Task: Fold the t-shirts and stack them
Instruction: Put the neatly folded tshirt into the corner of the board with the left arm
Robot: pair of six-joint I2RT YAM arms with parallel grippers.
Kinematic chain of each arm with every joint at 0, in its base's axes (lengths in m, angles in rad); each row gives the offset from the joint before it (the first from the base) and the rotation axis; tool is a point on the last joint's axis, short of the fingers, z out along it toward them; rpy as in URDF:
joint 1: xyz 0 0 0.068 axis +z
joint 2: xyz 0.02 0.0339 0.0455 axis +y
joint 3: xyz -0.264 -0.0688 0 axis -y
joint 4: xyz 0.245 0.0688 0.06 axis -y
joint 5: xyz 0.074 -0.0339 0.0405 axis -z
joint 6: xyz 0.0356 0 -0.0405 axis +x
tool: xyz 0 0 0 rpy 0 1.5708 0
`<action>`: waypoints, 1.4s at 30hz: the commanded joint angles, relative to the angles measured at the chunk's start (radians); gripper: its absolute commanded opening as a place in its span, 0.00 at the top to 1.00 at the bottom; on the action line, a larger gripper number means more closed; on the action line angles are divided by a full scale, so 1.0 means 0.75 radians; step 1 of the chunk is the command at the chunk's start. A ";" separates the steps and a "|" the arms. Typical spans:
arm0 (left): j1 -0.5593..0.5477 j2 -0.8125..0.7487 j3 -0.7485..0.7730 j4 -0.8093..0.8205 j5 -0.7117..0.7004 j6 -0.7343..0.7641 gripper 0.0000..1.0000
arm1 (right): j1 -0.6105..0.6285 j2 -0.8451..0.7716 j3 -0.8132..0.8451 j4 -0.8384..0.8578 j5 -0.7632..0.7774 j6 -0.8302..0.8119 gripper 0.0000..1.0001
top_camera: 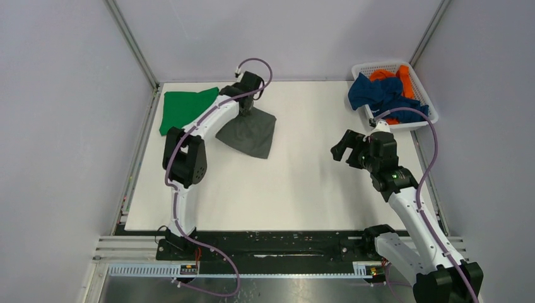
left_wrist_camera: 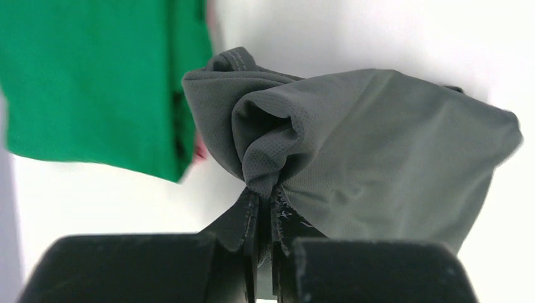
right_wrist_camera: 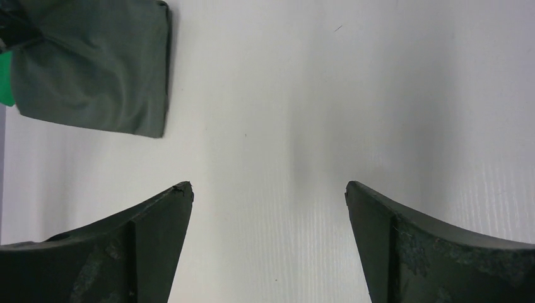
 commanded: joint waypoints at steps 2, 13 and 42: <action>0.106 0.049 0.177 0.015 -0.187 0.256 1.00 | -0.003 -0.019 -0.025 0.120 0.077 -0.023 0.01; 0.248 0.071 0.384 0.101 -0.207 0.540 1.00 | -0.004 0.036 -0.017 0.141 0.121 -0.030 0.00; 0.416 0.033 0.568 0.129 -0.046 0.679 1.00 | -0.004 0.201 0.021 0.144 0.134 -0.081 0.01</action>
